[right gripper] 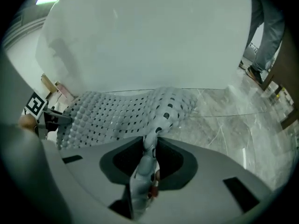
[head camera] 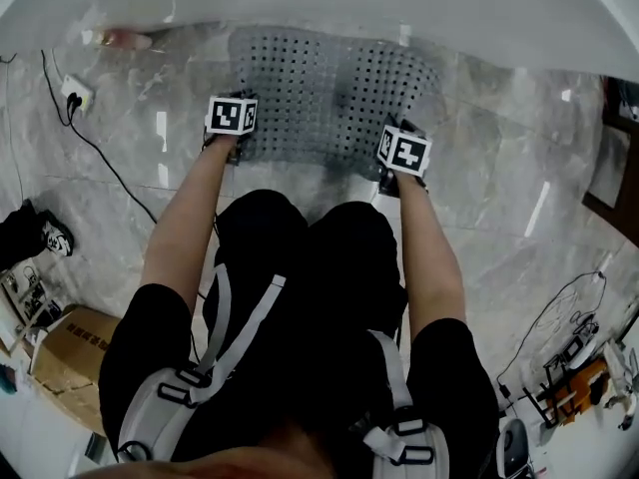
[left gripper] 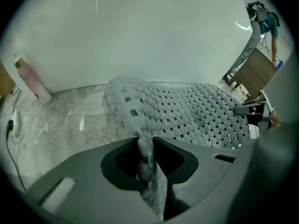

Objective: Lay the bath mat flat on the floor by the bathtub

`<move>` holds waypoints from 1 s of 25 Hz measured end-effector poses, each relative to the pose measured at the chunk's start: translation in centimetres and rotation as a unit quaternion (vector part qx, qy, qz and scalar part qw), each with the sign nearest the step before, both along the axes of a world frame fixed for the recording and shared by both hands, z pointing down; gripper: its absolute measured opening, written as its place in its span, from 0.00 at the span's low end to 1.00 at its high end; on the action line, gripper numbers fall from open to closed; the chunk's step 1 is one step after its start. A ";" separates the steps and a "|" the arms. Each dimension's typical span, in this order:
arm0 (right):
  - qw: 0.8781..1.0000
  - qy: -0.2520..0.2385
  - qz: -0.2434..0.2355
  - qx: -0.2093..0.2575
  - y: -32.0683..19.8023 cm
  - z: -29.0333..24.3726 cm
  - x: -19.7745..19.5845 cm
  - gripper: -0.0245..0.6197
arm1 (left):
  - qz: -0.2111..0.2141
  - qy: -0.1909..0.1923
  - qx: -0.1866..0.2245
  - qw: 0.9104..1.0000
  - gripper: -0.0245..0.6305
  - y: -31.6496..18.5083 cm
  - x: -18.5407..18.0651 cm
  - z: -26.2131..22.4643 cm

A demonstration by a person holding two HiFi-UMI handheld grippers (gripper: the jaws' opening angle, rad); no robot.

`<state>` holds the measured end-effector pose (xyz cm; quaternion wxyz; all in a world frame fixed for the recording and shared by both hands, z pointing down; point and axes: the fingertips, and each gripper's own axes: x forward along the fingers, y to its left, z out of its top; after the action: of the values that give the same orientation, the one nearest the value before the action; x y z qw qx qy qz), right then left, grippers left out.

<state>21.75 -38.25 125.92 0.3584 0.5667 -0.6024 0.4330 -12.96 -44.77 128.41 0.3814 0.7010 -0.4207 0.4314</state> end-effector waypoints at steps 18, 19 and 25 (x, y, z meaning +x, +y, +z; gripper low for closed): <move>0.992 -0.018 0.003 0.127 -2.4 -31.6 -1.5 0.05 | -0.029 0.024 0.162 0.986 0.04 0.3 2.8 -35.7; 0.987 -0.024 0.001 0.156 -3.7 -36.0 -2.2 0.05 | -0.033 0.033 0.182 0.982 0.04 -0.5 3.3 -40.1; 0.959 -0.028 -0.025 0.282 -3.1 -64.8 -4.5 0.05 | -0.053 0.090 0.276 0.955 0.04 0.5 6.0 -68.3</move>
<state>17.21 -41.35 61.11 0.1777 0.6173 -0.7238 0.2519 -7.00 -44.27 60.08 0.2314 0.7917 -0.5240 0.2123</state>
